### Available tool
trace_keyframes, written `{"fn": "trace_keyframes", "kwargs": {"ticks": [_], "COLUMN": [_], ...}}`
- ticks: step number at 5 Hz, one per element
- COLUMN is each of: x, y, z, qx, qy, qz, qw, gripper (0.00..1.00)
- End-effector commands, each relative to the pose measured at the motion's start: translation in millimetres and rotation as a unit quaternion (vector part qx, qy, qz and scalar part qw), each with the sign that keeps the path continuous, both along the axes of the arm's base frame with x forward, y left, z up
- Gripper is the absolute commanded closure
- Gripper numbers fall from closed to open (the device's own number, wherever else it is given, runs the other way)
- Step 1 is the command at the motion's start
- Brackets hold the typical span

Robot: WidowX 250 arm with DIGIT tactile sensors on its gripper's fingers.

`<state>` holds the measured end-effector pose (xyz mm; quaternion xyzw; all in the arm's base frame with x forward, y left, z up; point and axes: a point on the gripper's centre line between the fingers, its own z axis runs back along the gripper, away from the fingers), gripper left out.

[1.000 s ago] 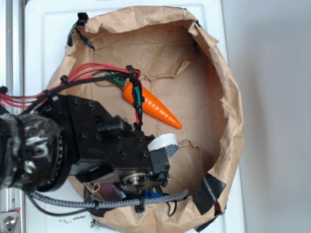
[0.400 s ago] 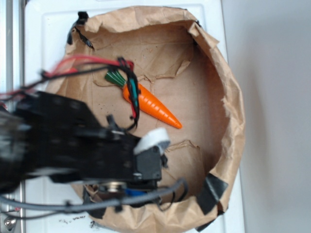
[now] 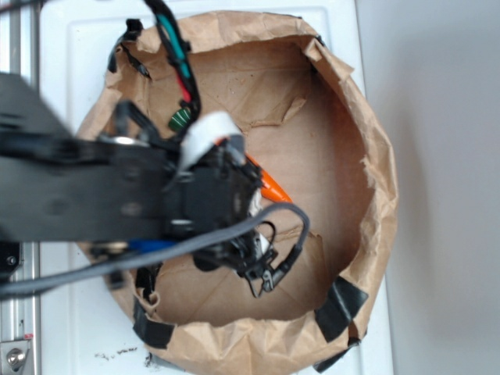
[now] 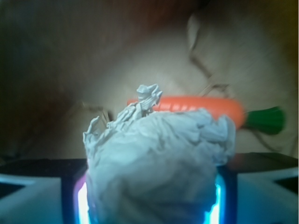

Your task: Grab the white paper.

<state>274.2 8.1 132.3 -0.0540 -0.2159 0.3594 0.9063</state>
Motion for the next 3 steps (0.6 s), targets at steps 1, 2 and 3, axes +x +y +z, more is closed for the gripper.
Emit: {"fn": "trace_keyframes", "kwargs": {"ticks": [1,2,3], "x": [-11.2,-12.4,-11.3], "y": [28.3,28.7,23.9], "z": [69.3,67.1,62.9], "qx": [0.077,0.099,0.122], "qy": [0.125,0.146,0.127], "qz": [0.041,0.044,0.047], "qw": [0.988,0.983,0.983], "gripper": [1.00,1.00,1.00]}}
